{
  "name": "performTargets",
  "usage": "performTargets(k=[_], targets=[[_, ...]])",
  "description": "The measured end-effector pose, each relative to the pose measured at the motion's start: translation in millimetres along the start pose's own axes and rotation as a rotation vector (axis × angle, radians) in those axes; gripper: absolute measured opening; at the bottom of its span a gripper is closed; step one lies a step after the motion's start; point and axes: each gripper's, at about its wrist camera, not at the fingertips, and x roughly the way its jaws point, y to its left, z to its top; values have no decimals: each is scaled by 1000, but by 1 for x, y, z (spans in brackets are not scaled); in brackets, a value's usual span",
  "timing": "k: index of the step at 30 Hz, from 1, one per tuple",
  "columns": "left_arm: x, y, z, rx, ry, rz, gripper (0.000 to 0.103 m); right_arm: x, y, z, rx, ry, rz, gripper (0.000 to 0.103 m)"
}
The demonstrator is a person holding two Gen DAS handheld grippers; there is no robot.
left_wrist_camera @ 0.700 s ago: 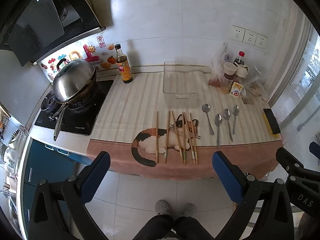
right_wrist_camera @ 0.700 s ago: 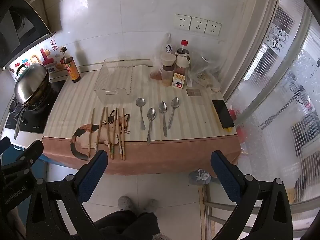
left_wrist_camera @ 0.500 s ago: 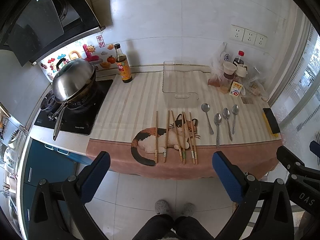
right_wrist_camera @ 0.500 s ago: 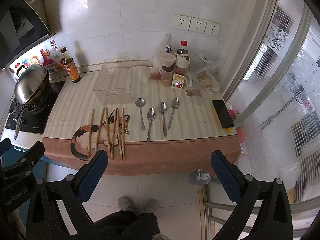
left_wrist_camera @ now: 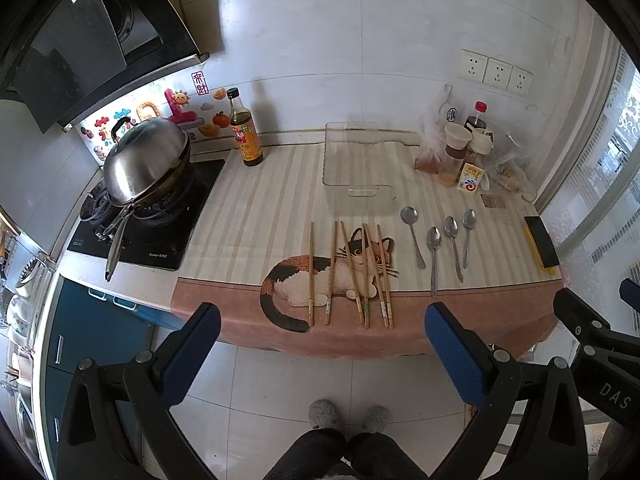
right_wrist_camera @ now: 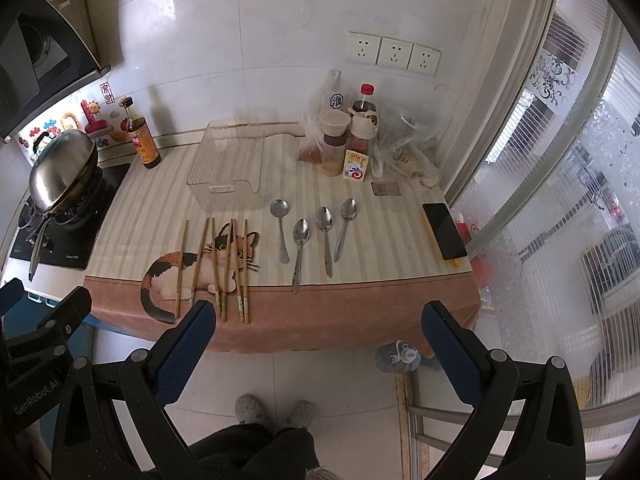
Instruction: Organize utensils
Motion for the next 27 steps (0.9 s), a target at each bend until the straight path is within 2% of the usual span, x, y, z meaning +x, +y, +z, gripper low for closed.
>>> performTargets(k=[18, 23, 27], targets=[[-1, -9, 3, 1, -2, 2, 103, 3, -5, 2, -2, -3, -1, 103], [-2, -10, 3, -1, -3, 2, 103, 11, 2, -12, 1, -5, 0, 103], [-1, -20, 7, -8, -4, 6, 103, 2, -13, 7, 1, -7, 6, 103]])
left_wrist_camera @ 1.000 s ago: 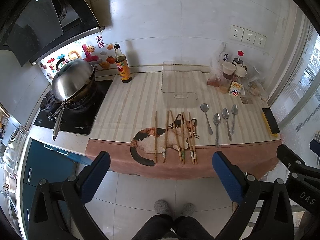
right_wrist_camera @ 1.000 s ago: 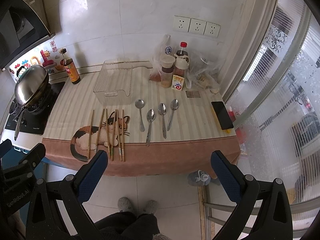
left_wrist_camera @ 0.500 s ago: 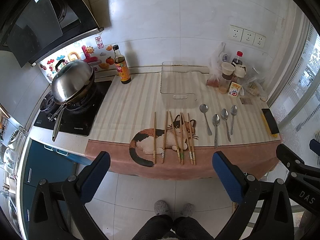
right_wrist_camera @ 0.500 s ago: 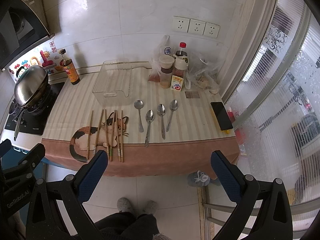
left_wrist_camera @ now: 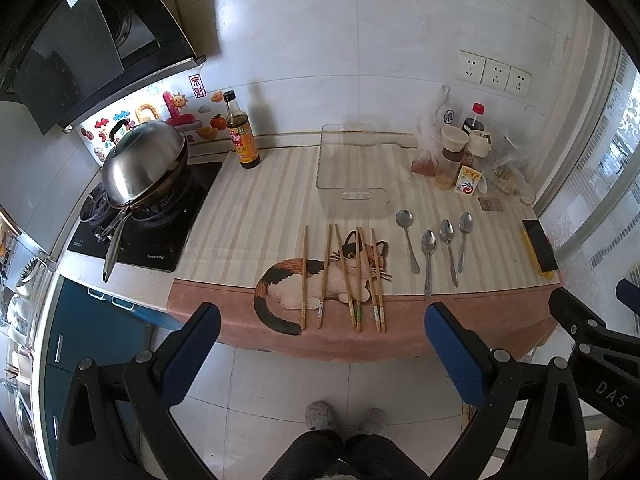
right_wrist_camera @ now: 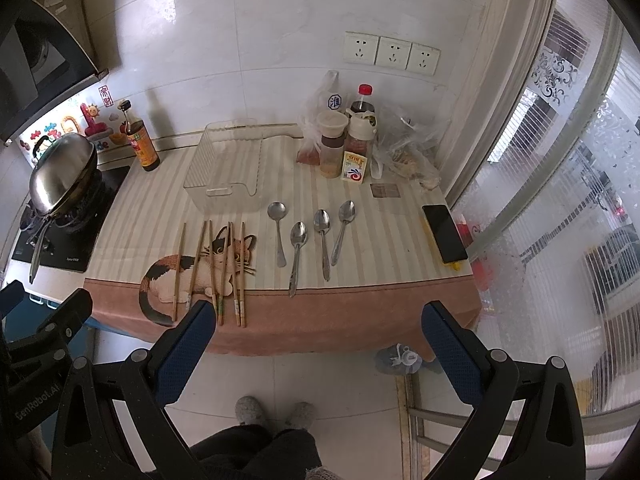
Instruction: Organize utensils
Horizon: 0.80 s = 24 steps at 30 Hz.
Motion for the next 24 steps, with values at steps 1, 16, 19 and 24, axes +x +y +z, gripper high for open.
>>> performTargets(k=[1, 16, 19, 24], targets=[[0, -1, 0, -2, -1, 2, 103, 5, -1, 0, 0, -1, 1, 103], [109, 46, 45, -88, -43, 209, 103, 131, 13, 31, -47, 99, 58, 102], [157, 62, 51, -68, 26, 221, 103, 187, 28, 24, -47, 248, 99, 88], [248, 80, 49, -40, 203, 149, 100, 265, 61, 29, -22, 337, 154, 56]])
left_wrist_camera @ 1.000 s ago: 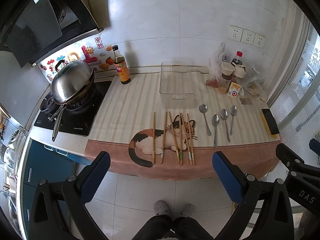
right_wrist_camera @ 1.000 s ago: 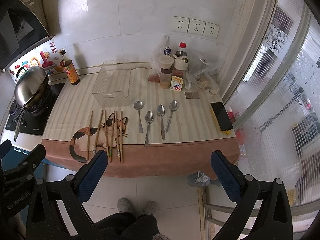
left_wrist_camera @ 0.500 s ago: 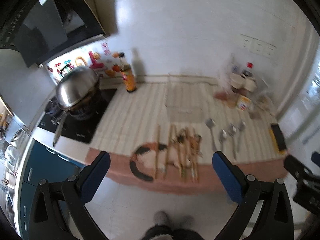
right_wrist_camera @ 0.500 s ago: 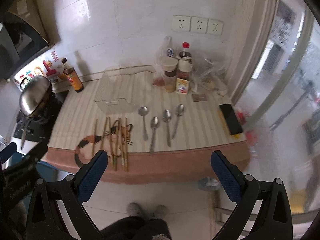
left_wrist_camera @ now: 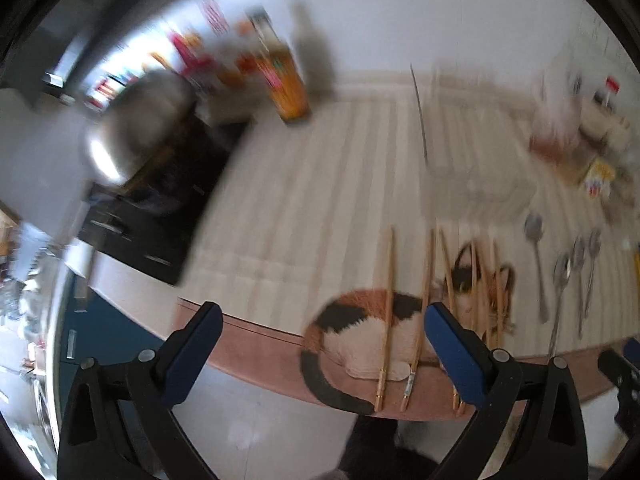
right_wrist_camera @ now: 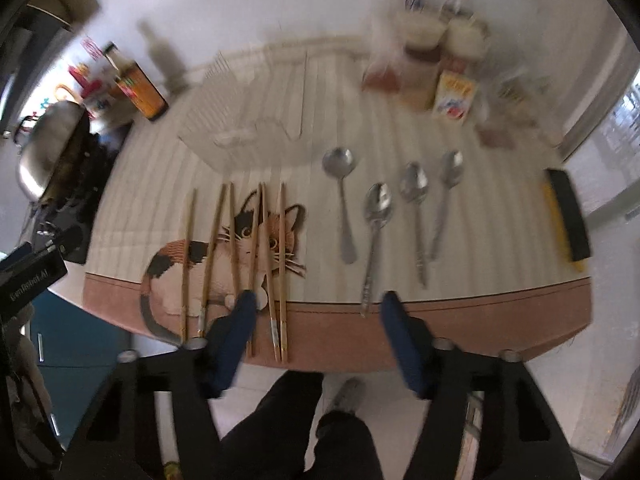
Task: Organize utensils
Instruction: 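Lower the right tool onto a bamboo chopstick and close it while the left tool grasps another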
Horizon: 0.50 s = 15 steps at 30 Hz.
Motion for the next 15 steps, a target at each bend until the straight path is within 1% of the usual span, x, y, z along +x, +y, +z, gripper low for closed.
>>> performTargets(k=[1, 2, 3, 4, 5, 6, 7, 8, 9, 11, 12, 13, 14, 15], targets=[[22, -1, 1, 11, 56, -34, 94, 17, 2, 5, 5, 28, -1, 51], [37, -3, 3, 22, 95, -59, 86, 31, 8, 10, 16, 48, 18, 49], [60, -7, 3, 41, 156, -103, 82, 44, 13, 12, 27, 83, 36, 44], [75, -12, 2, 51, 195, -124, 74, 61, 17, 17, 33, 112, 39, 37], [94, -16, 0, 70, 243, -147, 69, 67, 24, 21, 38, 113, 67, 35], [106, -21, -2, 84, 277, -167, 66, 78, 26, 24, 40, 135, 65, 31], [116, -24, -3, 94, 301, -180, 56, 90, 30, 28, 43, 160, 62, 28], [125, -28, -5, 105, 323, -191, 53, 96, 32, 31, 45, 164, 62, 28], [137, -32, -8, 119, 354, -213, 53, 104, 33, 33, 48, 172, 60, 28], [148, -38, -13, 140, 381, -229, 51, 119, 35, 37, 56, 195, 50, 28], [154, -42, -16, 156, 393, -238, 48, 128, 37, 39, 62, 211, 51, 28], [157, -44, -18, 166, 402, -240, 43, 134, 36, 40, 68, 220, 52, 28], [156, -45, -19, 175, 390, -240, 43, 141, 37, 42, 77, 230, 51, 28], [155, -47, -20, 188, 379, -252, 40, 147, 39, 44, 81, 241, 46, 28]])
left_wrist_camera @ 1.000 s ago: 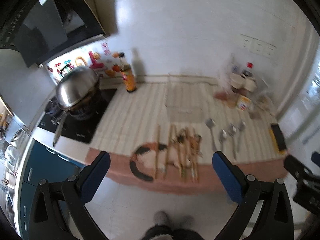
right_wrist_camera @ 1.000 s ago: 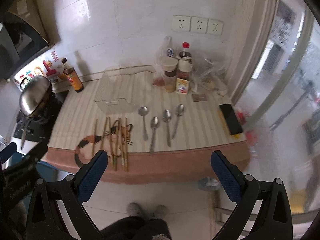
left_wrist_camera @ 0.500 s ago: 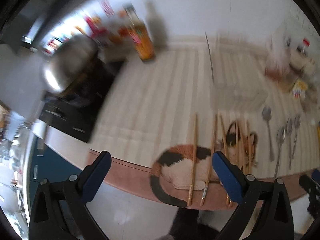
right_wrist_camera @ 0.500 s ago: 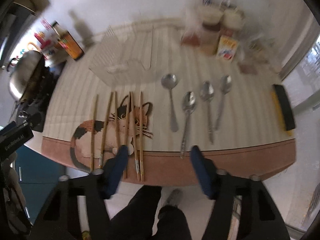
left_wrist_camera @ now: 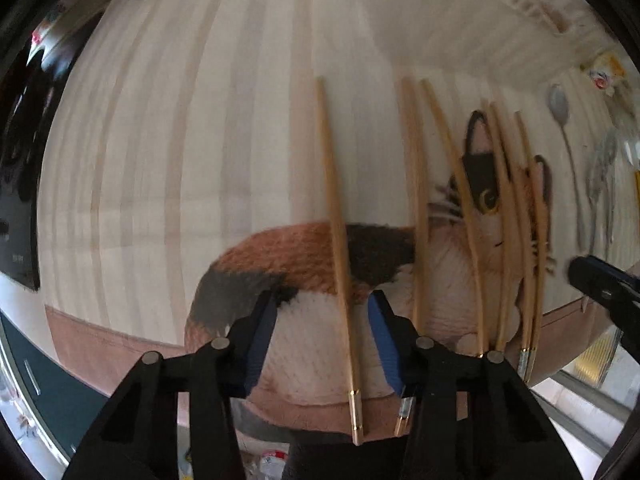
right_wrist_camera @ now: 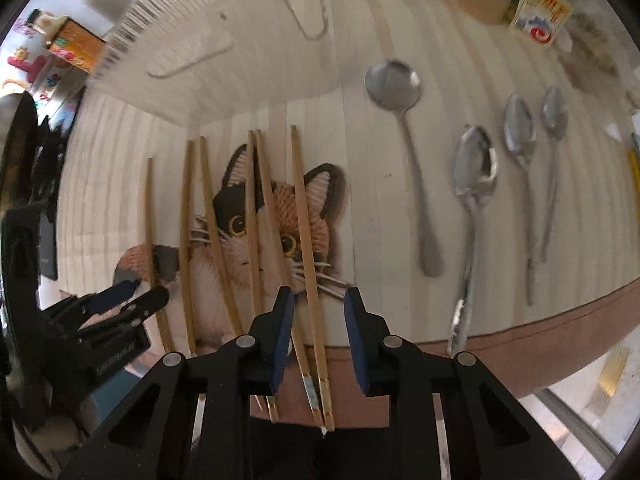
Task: Organize utensils
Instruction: 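Lower the right tool onto a bamboo chopstick and close it while the left tool grasps another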
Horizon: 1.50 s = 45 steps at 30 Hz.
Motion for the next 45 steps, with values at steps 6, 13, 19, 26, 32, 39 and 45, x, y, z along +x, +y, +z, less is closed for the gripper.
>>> performTargets(k=[6, 13, 19, 26, 32, 39, 45], targets=[[4, -2, -3, 20, -22, 10, 6, 22, 8, 11, 20, 38, -21, 28], [-2, 29, 6, -2, -10, -22, 5, 24, 22, 14, -36, 53, -106, 7], [0, 39, 20, -57, 6, -24, 5, 27, 19, 11, -54, 67, -130, 7], [6, 32, 25, -76, 8, 5, 6, 14, 6, 6, -57, 91, -91, 7], [8, 21, 29, -89, 15, 14, 6, 28, 14, 15, -88, 79, -81, 8], [11, 21, 30, -94, 8, 21, 5, 30, 24, 14, -113, 65, -126, 8], [8, 12, 19, -81, -27, 68, 4, 28, 21, 10, -79, 40, -79, 7]])
